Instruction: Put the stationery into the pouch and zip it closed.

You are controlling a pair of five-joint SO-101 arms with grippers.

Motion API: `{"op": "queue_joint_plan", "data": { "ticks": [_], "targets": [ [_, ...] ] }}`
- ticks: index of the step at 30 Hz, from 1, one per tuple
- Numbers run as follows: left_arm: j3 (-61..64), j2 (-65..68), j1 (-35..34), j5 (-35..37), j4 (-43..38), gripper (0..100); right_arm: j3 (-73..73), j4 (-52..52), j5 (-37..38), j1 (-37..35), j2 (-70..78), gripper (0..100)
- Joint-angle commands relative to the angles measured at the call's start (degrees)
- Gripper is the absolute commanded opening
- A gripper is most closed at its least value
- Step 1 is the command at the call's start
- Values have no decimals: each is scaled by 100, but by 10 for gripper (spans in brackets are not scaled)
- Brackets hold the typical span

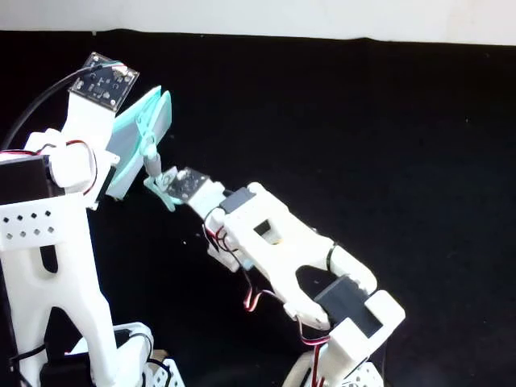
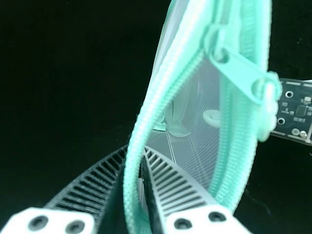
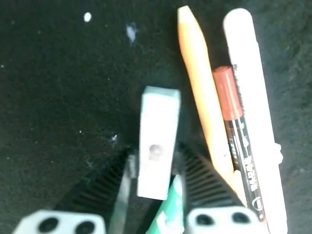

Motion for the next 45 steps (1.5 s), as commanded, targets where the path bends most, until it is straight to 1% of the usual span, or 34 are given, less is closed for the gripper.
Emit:
{"op": "queue_joint_plan", "data": {
  "ticks": [1,6,9,13,20,25,30,35,41,45],
  "targets": [
    [48,92,-92,-18,-79,7,-400,-40,-360,207,-48,4],
    [48,92,-92,-18,-70,7,-576,-31,-396,453,-66,7],
    [48,92,-92,-18,-70,7,-681,-31,-651,505,-66,7],
    [48,92,-92,-18,-53,7,-901,119,-703,620,-189,7],
    [48,92,-84,-18,-53,7,-945,233,-695,927,-1640,7],
    [48,57,-84,-18,-44,7,-998,769,-668,945,-2527,7],
    [57,57,-75,-18,-44,7,-998,910,-703,936,-3248,7],
    [119,57,-75,-18,-35,7,-1332,804,-1160,927,-3626,7],
    [673,48,-75,-9,-70,7,-2123,593,-1714,919,-3697,7],
    [875,75,-66,185,-79,7,-2246,233,-1908,567,-3697,7]
  ]
}}
